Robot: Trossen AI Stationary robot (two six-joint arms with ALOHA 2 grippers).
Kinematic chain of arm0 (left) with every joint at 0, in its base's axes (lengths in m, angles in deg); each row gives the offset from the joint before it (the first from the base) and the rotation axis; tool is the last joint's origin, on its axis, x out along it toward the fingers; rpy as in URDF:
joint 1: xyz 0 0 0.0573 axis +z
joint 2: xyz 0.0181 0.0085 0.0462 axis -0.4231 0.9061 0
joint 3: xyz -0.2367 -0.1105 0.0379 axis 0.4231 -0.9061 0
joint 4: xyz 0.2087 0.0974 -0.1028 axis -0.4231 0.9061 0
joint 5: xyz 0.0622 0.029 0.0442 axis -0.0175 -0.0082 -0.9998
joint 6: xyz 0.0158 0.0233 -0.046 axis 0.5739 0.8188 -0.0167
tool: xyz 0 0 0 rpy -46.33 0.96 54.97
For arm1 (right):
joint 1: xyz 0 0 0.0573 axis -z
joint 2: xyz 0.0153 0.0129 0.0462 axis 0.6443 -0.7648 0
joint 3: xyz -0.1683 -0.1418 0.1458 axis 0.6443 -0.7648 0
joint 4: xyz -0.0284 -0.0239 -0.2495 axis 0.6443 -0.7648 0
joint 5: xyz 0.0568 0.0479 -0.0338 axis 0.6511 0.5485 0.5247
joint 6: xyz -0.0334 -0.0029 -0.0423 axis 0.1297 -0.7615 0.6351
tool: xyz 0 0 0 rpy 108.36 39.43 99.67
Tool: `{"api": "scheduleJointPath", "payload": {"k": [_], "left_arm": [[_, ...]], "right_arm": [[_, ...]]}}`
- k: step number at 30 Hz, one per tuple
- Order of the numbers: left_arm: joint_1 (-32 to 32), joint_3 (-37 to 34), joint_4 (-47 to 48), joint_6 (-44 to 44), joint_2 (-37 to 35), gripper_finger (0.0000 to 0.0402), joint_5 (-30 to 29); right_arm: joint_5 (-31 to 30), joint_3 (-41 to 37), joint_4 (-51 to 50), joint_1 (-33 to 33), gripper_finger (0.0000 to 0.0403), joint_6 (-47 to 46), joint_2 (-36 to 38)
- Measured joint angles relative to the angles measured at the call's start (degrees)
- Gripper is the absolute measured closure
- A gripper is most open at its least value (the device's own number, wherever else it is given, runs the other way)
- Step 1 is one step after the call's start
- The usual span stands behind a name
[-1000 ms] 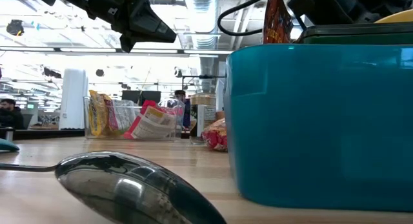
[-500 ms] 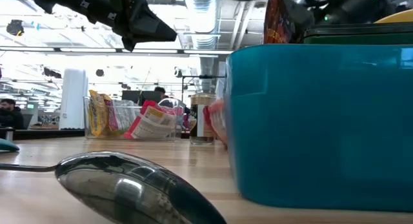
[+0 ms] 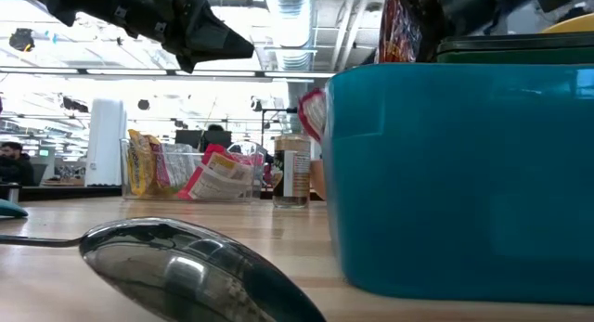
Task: Pick & Place Food Item
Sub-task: Put the red noodle pack into the transparent bin
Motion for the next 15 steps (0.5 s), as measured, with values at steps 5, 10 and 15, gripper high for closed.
{"api": "scheduleJointPath", "payload": {"k": [5, 10, 15], "left_arm": [[0.0, 0.0, -2.1, 1.4, 0.8, 0.0371, 0.0], [0.0, 0.0, -7.9, 4.5, 5.1, 0.0371, 0.1], [0.0, 0.0, -13.0, 8.5, 10.0, 0.0371, 0.1]], "right_arm": [[-0.5, 0.0, 4.7, 0.3, 0.0403, 3.2, 0.5], [-0.4, 0.0, 7.0, 1.8, 0.0403, 4.1, 0.4], [0.0, 0.0, 8.3, 3.0, 0.0403, 4.5, 0.4]]}}
